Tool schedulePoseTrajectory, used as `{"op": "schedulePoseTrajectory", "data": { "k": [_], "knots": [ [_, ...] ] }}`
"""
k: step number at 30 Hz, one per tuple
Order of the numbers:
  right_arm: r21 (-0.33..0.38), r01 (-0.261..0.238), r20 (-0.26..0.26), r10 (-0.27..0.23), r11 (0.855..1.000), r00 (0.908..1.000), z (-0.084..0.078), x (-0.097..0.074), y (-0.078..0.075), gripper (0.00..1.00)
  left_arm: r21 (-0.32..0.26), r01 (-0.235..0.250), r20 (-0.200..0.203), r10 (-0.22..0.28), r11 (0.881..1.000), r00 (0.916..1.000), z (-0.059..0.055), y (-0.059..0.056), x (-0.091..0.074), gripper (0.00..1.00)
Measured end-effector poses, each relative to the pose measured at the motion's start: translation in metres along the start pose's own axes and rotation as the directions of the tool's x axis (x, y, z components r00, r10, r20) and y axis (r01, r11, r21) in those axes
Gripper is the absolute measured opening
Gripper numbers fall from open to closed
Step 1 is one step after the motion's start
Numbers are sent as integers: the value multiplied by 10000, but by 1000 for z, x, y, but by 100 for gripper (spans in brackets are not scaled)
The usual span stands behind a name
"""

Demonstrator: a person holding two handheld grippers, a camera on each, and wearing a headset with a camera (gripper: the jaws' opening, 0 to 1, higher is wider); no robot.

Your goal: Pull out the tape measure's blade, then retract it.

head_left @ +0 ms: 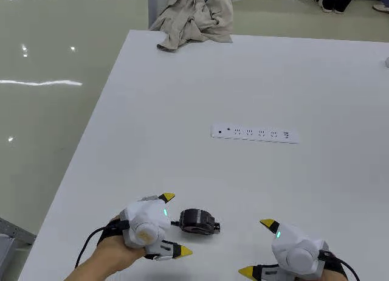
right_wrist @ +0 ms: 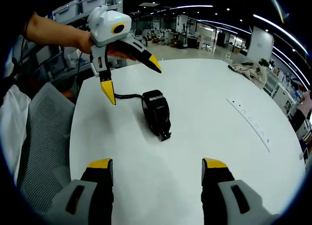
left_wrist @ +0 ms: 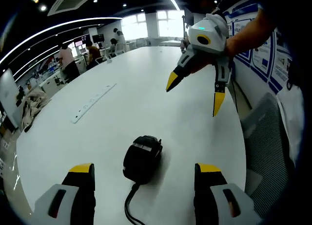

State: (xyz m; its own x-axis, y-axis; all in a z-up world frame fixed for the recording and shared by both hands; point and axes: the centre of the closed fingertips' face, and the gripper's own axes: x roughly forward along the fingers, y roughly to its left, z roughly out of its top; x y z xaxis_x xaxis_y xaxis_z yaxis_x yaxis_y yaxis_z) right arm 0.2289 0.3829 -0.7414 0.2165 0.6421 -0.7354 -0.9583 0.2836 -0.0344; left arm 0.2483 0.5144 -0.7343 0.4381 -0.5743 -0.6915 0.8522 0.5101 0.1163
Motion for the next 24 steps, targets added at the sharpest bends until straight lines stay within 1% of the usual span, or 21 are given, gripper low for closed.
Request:
{"op": "schedulePoseTrajectory", "data": {
  "k": [4,8,12,14,16,19,24],
  "knots": [
    [-237,-144,-80,142,9996,9999,2,6,-5,76,275,288,-54,-287,9992,9996,4,0,8,79],
    [-468,-300,-132,295,9985,9995,4,11,-7,75,644,623,-244,-608,9960,9979,4,-2,18,78],
    [-745,-469,-177,457,9961,9988,6,16,-7,74,813,969,-454,-934,9920,9946,2,-5,25,75],
    [-970,-645,-150,634,9932,9979,7,19,-5,73,851,1080,-478,-1042,9905,9934,3,-5,28,74],
    [-1122,-863,-190,846,9899,9962,8,24,-4,73,923,1207,-554,-1160,9884,9917,1,-4,32,74],
    [-1376,-1008,-244,983,9854,9949,7,31,-4,73,1027,1374,-643,-1313,9852,9893,1,-4,37,73],
    [-1757,-1184,-294,1150,9773,9929,9,42,-6,70,1371,1568,-802,-1468,9781,9859,-1,-1,44,70]
  ]
}}
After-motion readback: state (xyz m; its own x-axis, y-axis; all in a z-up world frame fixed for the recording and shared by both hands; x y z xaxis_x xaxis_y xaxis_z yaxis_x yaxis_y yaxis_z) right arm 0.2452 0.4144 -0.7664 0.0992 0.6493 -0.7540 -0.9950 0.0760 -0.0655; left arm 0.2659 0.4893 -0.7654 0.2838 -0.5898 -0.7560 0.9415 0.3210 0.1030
